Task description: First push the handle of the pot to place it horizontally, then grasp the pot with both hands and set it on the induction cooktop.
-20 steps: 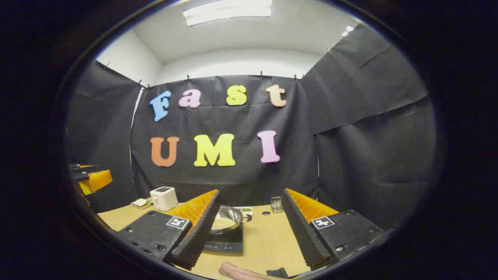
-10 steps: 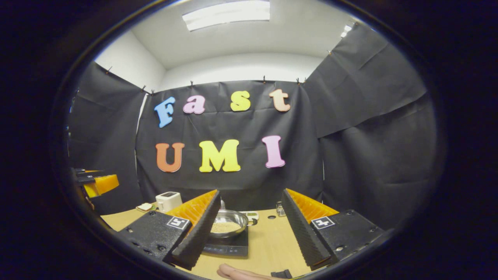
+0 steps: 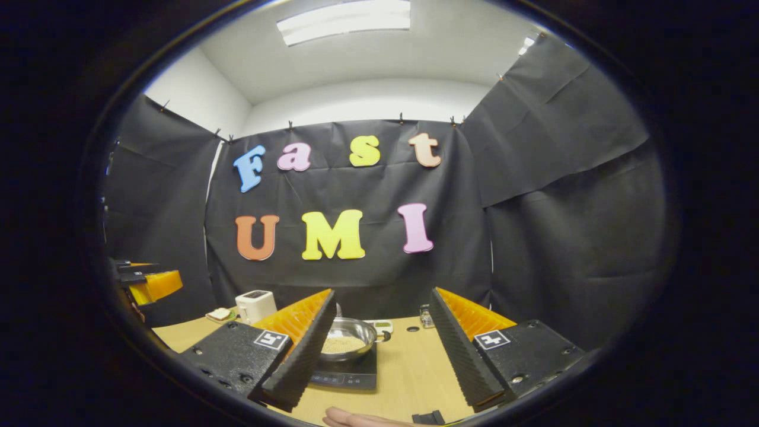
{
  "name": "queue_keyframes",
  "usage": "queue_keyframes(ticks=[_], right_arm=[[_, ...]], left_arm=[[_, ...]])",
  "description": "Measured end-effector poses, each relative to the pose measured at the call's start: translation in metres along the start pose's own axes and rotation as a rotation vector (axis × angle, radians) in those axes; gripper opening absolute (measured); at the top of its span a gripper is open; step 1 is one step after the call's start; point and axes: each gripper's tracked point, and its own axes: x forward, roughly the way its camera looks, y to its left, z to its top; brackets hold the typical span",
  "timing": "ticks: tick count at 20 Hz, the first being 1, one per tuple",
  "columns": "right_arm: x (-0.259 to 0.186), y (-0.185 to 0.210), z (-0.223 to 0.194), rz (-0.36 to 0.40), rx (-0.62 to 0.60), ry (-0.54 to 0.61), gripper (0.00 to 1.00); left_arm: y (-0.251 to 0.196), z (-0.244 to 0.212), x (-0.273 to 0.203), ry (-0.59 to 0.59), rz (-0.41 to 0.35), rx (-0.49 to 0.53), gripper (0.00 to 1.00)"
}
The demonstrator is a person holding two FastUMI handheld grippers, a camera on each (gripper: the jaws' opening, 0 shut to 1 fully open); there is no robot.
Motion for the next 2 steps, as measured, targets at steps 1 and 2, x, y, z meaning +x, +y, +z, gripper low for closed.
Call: queue_keyframes(ticks=[1,2], right_arm=[[-0.0002,-0.0001,0.0002,0.000,0.001,0.000,0.96],[0.0002,-0.0007,0.0000,0.000,0.003,-0.002,0.96]], left_arm=[[0.0004,-0.0003,-0.0001,0.000,0.002,-0.003,0.96],[0.0010,-0.0010,0.0011,0.000,0.003,-0.006,0.96]])
